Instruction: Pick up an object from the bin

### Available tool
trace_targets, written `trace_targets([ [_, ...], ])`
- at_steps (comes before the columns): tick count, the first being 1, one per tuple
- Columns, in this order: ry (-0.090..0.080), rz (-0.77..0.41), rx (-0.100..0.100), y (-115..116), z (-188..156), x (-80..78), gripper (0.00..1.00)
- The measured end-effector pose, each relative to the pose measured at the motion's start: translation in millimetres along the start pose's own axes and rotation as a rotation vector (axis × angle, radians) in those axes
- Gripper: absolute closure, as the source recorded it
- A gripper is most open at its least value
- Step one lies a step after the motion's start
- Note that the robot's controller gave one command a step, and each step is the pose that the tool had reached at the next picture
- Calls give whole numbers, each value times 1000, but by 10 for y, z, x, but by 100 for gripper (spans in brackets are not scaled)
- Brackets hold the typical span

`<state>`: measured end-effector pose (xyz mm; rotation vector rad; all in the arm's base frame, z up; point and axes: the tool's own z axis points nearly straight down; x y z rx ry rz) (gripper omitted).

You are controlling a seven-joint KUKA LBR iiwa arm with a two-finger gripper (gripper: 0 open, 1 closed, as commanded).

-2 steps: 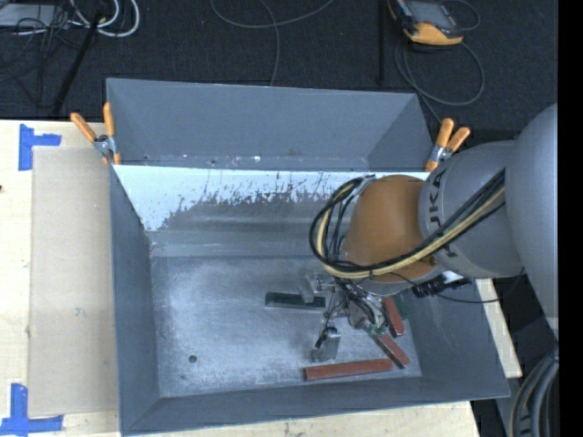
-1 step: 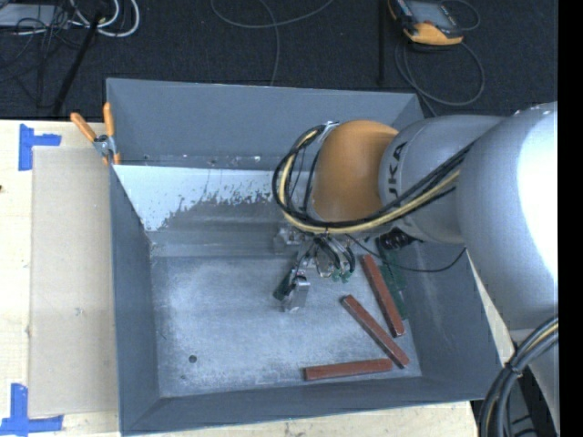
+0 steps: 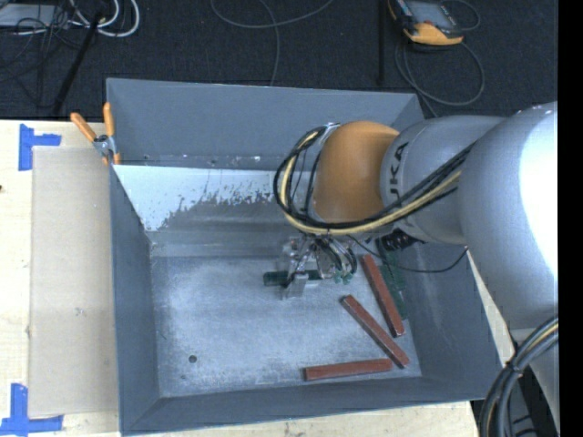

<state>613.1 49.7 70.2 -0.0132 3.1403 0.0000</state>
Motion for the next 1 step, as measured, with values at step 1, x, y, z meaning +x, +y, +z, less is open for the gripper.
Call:
trace_targets([
  [1, -11, -46, 1, -231, -1481, -96, 100],
])
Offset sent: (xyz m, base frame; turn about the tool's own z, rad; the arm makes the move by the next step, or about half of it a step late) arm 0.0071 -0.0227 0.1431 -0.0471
